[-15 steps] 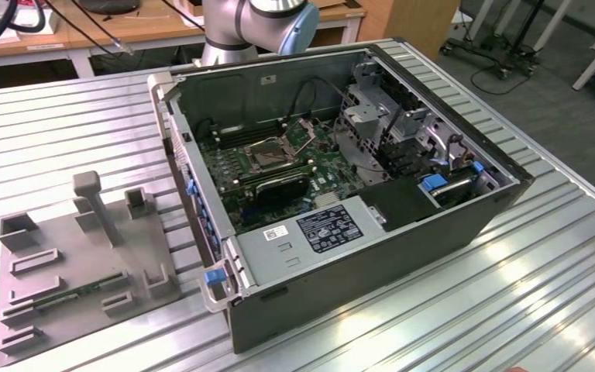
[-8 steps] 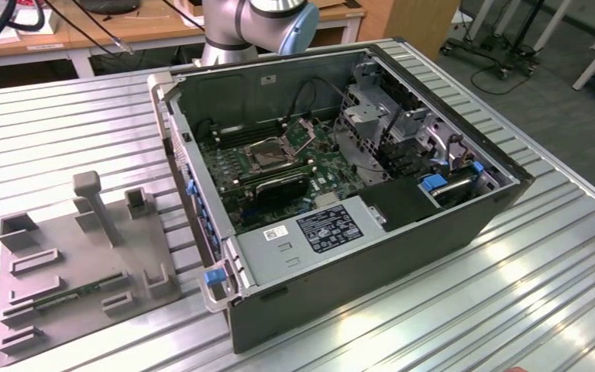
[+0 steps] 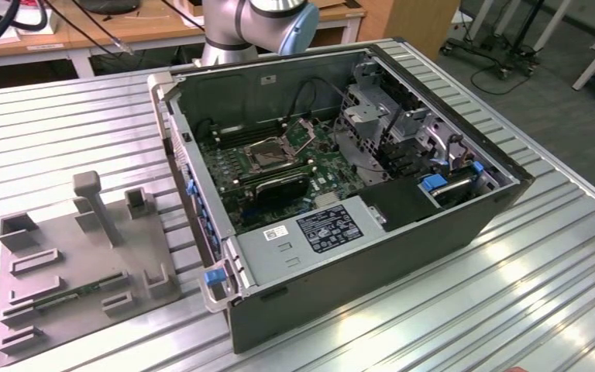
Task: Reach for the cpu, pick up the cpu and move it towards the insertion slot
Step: 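Pick up the cpu and move it towards the insertion slot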
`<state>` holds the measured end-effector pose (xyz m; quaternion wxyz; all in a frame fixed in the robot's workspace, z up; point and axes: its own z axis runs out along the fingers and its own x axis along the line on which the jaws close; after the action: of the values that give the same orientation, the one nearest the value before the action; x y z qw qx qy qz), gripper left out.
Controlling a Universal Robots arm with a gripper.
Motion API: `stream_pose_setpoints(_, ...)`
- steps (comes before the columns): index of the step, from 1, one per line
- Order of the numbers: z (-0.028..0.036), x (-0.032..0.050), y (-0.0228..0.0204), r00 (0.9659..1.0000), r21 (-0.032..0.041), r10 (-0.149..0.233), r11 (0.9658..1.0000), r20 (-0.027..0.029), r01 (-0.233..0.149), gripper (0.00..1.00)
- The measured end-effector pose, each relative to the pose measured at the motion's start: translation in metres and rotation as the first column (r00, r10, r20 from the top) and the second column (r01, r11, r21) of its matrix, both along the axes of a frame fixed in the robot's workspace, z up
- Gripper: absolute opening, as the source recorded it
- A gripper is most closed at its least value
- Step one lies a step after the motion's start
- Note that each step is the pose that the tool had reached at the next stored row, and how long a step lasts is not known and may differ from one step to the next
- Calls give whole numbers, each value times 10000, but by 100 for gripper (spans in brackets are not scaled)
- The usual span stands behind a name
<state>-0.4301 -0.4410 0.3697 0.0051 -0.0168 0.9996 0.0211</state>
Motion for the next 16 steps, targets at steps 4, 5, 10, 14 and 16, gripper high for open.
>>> stream_pose_setpoints(4,0,20,0,10000,-1,0,10000,1,0,54)
stream_pose_setpoints(5,0,25,0,10000,0,0,10000,1,0,54)
stream_pose_setpoints(10,-1,44,0,10000,1,-1,10000,2,1,54)
stream_pose_setpoints(14,0,47,0,10000,0,0,10000,1,0,54)
stream_pose_setpoints(16,0,48,0,10000,0,-1,10000,1,1,54)
